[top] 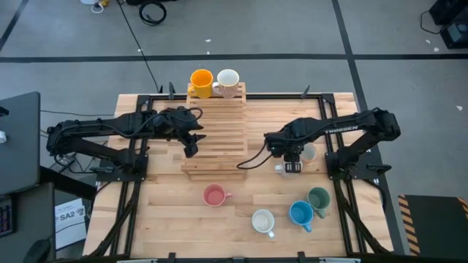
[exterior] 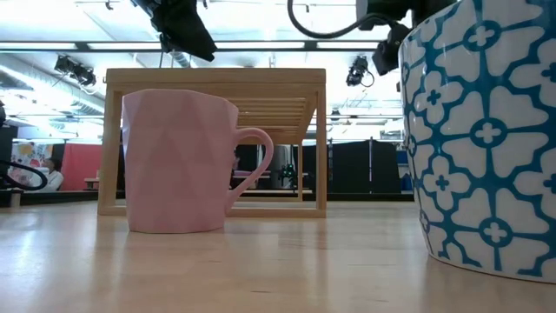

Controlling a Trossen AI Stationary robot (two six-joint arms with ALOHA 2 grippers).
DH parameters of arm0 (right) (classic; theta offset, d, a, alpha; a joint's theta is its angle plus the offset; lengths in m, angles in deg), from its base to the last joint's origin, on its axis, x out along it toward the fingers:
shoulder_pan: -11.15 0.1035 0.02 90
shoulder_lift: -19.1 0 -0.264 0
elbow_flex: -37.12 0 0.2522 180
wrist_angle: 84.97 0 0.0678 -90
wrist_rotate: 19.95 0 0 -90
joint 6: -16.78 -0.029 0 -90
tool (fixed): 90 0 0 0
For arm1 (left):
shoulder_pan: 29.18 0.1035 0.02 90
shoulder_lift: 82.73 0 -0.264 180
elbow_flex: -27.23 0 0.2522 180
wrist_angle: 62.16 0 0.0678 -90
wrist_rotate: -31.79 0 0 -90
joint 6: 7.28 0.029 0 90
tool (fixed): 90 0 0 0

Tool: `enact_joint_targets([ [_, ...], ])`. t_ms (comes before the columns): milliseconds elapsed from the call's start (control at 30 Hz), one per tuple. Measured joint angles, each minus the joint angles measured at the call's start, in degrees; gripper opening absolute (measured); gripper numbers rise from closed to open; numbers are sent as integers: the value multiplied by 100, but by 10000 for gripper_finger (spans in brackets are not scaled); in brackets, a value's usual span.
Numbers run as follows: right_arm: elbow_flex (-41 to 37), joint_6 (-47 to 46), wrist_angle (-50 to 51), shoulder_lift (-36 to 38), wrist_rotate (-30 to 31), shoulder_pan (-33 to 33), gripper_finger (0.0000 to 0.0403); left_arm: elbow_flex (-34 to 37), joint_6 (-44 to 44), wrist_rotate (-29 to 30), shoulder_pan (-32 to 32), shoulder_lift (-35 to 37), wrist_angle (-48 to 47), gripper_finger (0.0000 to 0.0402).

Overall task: Place coffee mugs
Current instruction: Put the gray mug on the shelf

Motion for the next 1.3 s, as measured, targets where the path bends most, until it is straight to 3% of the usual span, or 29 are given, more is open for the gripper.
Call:
enact_joint_targets([
  [433, -602, 17, -487, 0, -184, -131, 130, 0, 2, 2, 0, 0, -2, 169],
  [1033, -824, -97, -854, 0, -127, -126, 128, 0, 2, 0, 0, 0, -2, 169],
  [1167, -824, -71, -854, 0, -125, -126, 104, 0, 2, 2, -2, 0, -2, 169],
  [1300, -824, -4, -838, 0, -125, -124, 53, 0, 1, 0, -2, 0, -2, 169],
])
